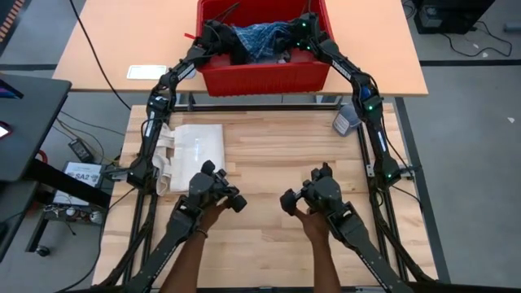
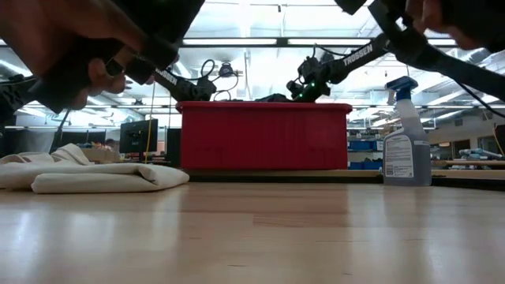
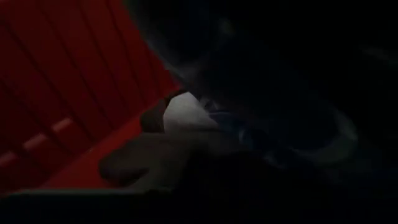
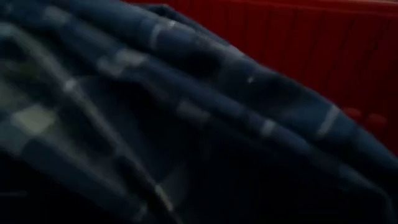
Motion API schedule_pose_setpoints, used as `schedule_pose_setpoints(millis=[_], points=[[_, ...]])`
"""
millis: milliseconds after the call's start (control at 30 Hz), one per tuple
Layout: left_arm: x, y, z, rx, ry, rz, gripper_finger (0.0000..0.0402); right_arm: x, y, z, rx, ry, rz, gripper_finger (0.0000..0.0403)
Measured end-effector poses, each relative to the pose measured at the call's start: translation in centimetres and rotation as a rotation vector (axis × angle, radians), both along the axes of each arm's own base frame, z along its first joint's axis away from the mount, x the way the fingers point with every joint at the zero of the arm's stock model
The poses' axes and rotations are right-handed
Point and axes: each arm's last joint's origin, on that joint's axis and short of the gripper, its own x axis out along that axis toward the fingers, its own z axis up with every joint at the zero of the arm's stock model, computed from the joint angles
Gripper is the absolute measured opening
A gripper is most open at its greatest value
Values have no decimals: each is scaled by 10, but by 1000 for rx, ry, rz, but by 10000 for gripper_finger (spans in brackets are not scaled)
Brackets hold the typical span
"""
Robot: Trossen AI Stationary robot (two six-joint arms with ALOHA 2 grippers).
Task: Sort clothes
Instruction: Put the stack of clothes into the red bin
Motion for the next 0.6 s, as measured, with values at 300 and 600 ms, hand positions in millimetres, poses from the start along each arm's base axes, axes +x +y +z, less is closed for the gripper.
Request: schedule_pose_setpoints(millis=[300,600], points=[[-4,-3,-4,-66,60,67,315,-8,9,-7,127,126,-58,347],[-14,-11,22,-126,18,118,357,-17,13,-18,172,327,-191,347]])
